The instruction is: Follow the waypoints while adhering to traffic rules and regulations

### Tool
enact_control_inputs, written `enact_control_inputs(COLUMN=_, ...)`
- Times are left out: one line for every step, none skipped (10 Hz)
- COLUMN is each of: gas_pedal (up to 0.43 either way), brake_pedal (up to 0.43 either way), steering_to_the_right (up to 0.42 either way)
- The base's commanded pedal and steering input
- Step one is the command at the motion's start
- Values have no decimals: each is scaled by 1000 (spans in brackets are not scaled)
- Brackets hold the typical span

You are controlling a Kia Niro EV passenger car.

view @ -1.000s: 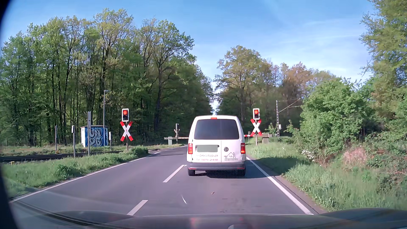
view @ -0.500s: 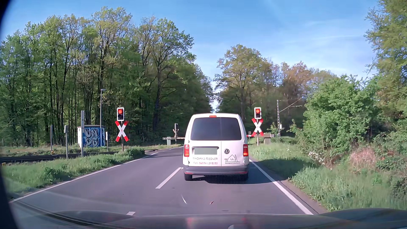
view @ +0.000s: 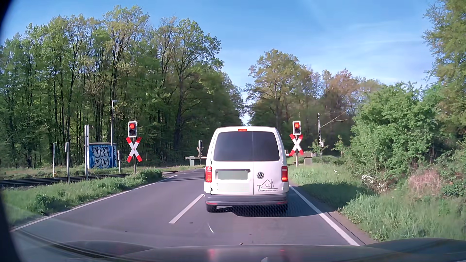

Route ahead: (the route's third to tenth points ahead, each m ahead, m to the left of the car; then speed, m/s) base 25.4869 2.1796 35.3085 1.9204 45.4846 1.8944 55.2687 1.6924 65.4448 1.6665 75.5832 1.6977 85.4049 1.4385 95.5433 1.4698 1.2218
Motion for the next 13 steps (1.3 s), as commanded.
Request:
enact_control_inputs(gas_pedal=0, brake_pedal=195, steering_to_the_right=-1)
enact_control_inputs(gas_pedal=0, brake_pedal=195, steering_to_the_right=-1)
enact_control_inputs(gas_pedal=0, brake_pedal=189, steering_to_the_right=-1)
enact_control_inputs(gas_pedal=0, brake_pedal=183, steering_to_the_right=-1)
enact_control_inputs(gas_pedal=0, brake_pedal=183, steering_to_the_right=-1)
enact_control_inputs(gas_pedal=0, brake_pedal=183, steering_to_the_right=-1)
enact_control_inputs(gas_pedal=0, brake_pedal=183, steering_to_the_right=-1)
enact_control_inputs(gas_pedal=0, brake_pedal=183, steering_to_the_right=-1)
enact_control_inputs(gas_pedal=0, brake_pedal=183, steering_to_the_right=-1)
enact_control_inputs(gas_pedal=0, brake_pedal=183, steering_to_the_right=-1)
enact_control_inputs(gas_pedal=0, brake_pedal=183, steering_to_the_right=-1)
enact_control_inputs(gas_pedal=0, brake_pedal=183, steering_to_the_right=-1)
enact_control_inputs(gas_pedal=0, brake_pedal=183, steering_to_the_right=-1)
